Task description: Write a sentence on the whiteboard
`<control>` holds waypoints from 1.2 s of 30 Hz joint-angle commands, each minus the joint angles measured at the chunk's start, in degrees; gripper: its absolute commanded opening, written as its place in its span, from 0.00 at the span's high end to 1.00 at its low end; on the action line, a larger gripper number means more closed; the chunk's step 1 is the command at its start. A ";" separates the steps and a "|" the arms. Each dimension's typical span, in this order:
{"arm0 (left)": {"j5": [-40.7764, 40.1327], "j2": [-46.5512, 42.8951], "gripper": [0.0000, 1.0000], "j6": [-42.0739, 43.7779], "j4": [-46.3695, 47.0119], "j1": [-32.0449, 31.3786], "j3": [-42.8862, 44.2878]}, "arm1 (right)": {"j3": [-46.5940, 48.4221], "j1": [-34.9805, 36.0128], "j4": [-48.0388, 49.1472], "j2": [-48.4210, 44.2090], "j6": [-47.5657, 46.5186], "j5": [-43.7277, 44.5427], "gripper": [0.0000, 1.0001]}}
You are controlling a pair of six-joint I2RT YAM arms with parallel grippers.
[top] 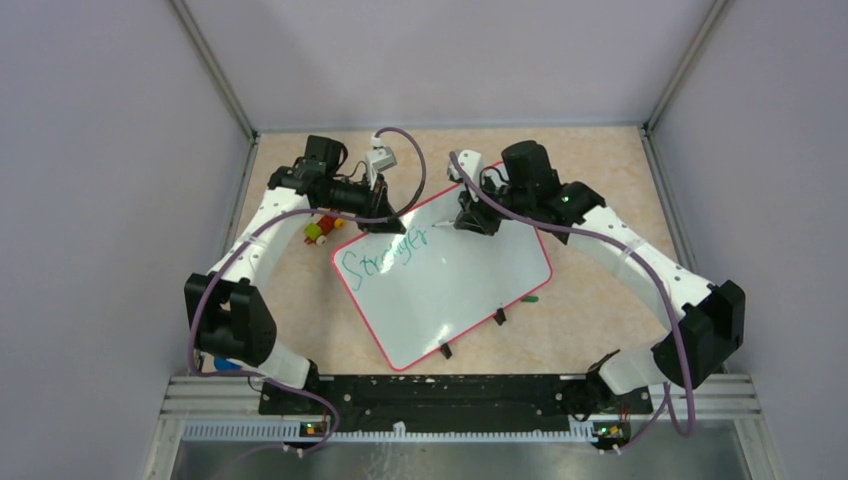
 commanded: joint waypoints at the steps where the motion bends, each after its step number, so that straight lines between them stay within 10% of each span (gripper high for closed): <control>1: -2.00 -0.50 0.99 3.32 1.47 -2.15 -0.17 | 0.47 -0.22 1.57 0.63 -1.61 2.81 1.00; 36: -2.69 -1.36 1.00 3.54 1.61 -2.49 -0.46 | 8.82 -2.13 -2.55 2.28 -0.99 -1.76 1.00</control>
